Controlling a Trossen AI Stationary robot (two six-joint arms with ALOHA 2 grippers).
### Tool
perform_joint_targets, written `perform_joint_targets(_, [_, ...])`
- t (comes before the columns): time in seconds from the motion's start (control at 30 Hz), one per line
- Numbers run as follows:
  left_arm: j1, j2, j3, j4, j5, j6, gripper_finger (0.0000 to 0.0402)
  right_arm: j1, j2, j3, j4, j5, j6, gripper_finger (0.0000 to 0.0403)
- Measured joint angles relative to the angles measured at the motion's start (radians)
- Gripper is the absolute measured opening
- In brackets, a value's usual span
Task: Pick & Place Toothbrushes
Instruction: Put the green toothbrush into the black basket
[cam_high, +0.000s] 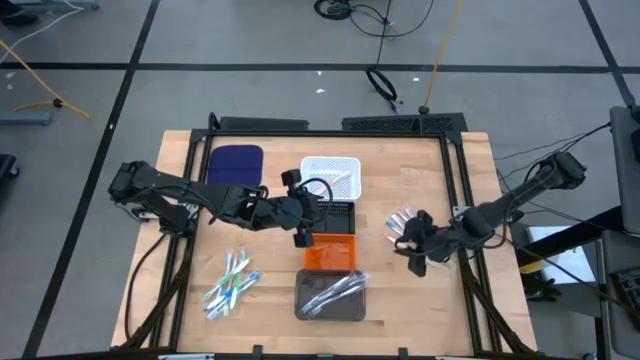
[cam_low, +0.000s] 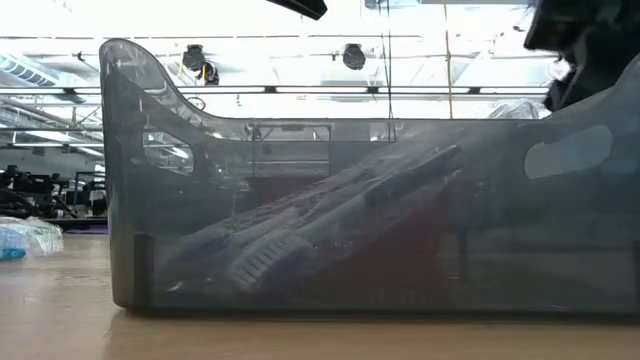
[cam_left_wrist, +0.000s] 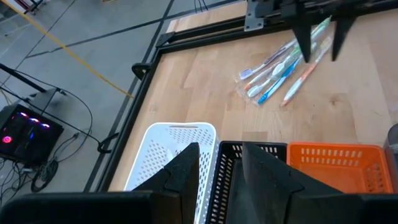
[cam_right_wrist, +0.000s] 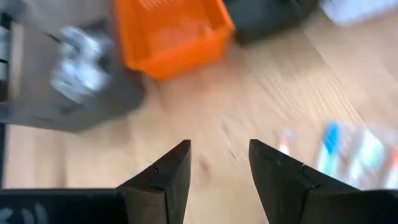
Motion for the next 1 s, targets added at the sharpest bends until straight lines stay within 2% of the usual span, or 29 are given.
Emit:
perform_joint_targets(0.27, [0.002, 0.0, 0.0, 0.002, 0.0, 0.0, 0.0124, 0.0, -0.008, 0.0, -0.198, -0.077, 0.14, 0.0153])
perform_joint_targets(0.47, [0.002, 0.0, 0.0, 0.008, 0.0, 0.0, 0.0124, 0.0, -0.008, 0.0, -0.332, -0.077, 0.206, 0.0153])
perform_joint_targets(1.0, [0.002, 0.0, 0.0, 0.008, 0.0, 0.0, 0.0124, 0.0, 0.029, 0.0, -0.442, -0.098, 0.295, 0.0153])
